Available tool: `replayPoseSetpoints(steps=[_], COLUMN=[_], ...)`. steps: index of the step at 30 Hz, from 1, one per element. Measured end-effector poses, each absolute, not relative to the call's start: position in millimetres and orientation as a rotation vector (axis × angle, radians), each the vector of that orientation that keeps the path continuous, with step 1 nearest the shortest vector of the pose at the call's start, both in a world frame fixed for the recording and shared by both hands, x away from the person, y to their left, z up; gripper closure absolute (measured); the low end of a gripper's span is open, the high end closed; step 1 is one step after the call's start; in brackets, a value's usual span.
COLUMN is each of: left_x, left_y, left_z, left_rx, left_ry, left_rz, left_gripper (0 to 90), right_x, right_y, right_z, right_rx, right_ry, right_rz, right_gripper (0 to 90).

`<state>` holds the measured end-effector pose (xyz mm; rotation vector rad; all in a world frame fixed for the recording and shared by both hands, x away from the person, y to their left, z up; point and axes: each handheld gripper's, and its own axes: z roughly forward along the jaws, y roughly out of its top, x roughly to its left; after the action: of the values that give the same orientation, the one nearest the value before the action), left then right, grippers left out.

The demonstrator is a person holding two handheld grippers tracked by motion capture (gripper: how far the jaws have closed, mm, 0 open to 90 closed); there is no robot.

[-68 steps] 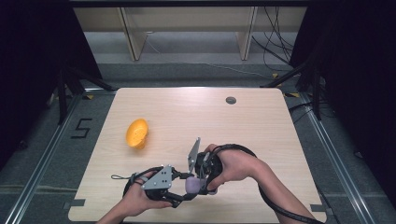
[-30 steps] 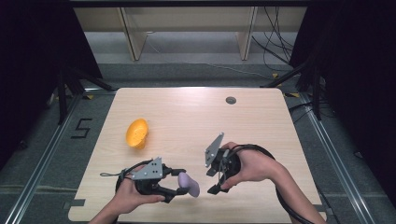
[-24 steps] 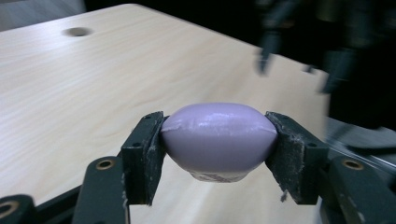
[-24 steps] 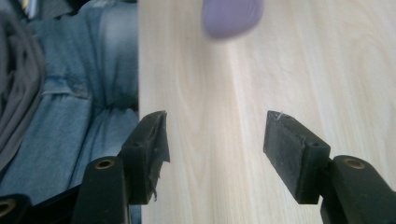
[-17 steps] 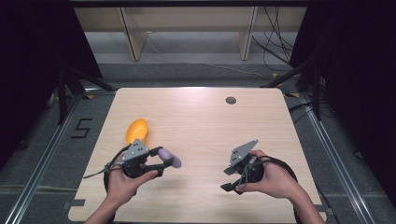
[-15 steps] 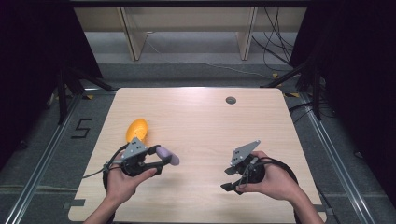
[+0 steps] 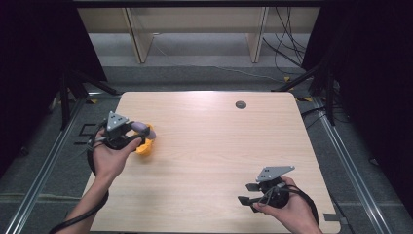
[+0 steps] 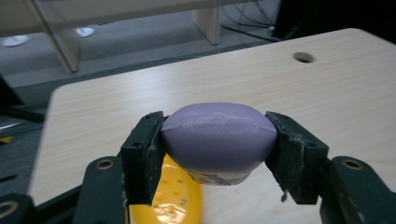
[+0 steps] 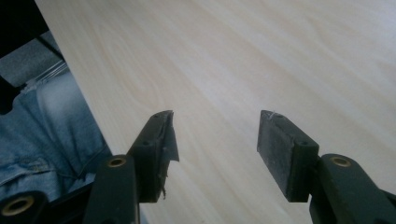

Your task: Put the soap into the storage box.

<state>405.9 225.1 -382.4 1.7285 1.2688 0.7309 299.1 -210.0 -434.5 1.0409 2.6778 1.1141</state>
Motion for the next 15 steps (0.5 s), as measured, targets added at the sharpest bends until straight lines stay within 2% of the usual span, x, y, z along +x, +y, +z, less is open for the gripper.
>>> replayPoseSetpoints(steps=[6, 15], left_x=[440, 463], left_y=[234, 225], left_z=[-393, -420], left_rx=[1.75, 1.797], left_ry=[1.367, 1.441], left_rz=[0.835, 0.864], left_gripper=[39.6, 39.6], right_x=[294, 295], right_y=[-209, -208], right_z=[-446, -447], right_rx=[1.052, 1.053], right_ry=[2.711, 2.723], right_rz=[1.091, 1.095], right_gripper=[46.0, 46.0])
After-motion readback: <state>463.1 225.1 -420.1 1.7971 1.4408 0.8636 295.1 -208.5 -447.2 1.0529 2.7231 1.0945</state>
